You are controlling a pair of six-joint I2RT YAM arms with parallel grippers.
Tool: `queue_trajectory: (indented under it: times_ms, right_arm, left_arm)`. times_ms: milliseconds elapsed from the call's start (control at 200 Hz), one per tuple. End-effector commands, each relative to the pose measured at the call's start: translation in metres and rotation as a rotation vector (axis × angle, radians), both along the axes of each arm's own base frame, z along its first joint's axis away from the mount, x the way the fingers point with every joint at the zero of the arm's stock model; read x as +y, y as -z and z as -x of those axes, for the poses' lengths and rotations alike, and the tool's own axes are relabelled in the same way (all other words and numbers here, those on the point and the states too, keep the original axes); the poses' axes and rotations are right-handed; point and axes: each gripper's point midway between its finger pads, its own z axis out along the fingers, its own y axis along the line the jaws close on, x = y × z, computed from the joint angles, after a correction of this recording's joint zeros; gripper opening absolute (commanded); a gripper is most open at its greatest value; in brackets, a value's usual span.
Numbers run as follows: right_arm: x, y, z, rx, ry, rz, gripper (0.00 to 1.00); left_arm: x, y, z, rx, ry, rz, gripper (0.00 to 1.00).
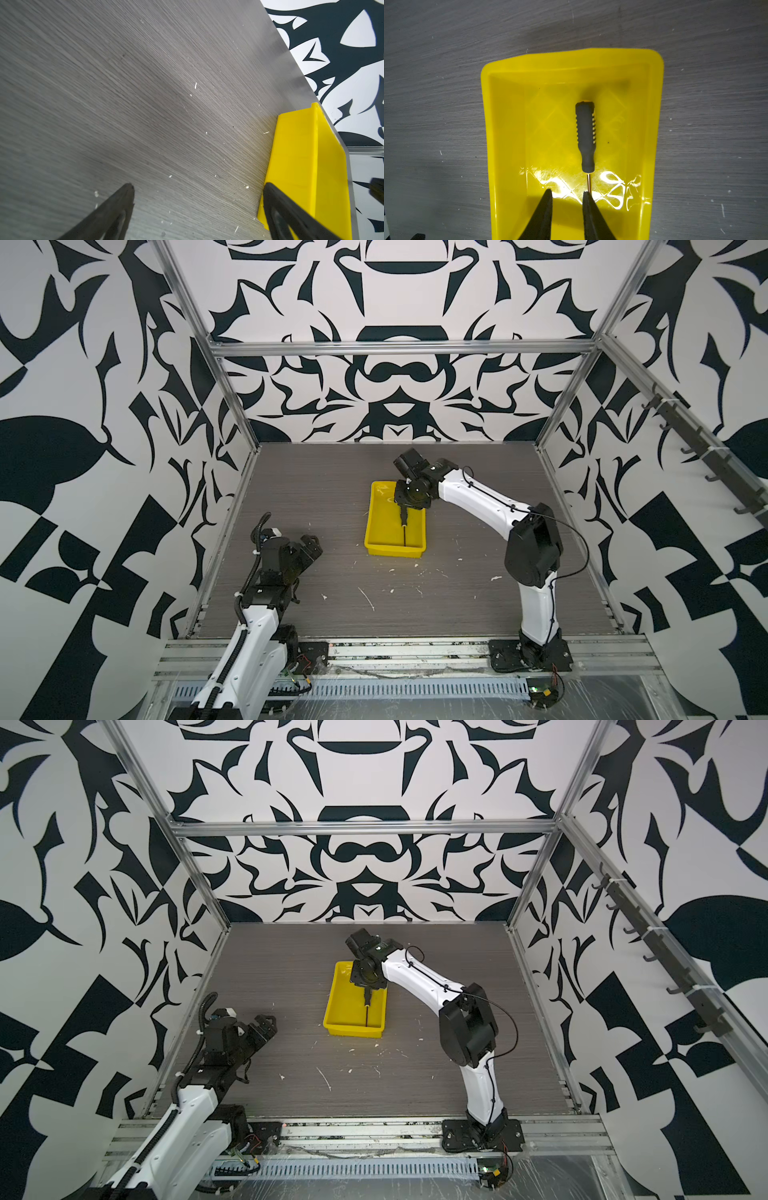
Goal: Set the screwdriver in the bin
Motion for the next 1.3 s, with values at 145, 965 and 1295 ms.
queue_trajectory:
  times_ms: [145, 965, 1295]
  right_arm:
    - [-0.042, -0.034, 0.006, -0.146, 0.078, 0.002, 0.30]
    - [-0.234, -0.057, 0.082, -1.085, -0.095, 0.640, 0.83]
    - [-0.250, 0.000, 0.085, -0.948, -0.150, 0.727, 0.97]
  left_arm:
    - [0.000, -0.010, -0.007, -0.018, -0.010, 0.010, 0.99]
    - [-0.010, 0.000, -0.018, 0.042, 0.046, 0.030, 0.99]
    - [-0.013, 0.001, -0.022, 0.056, 0.056, 0.039, 0.99]
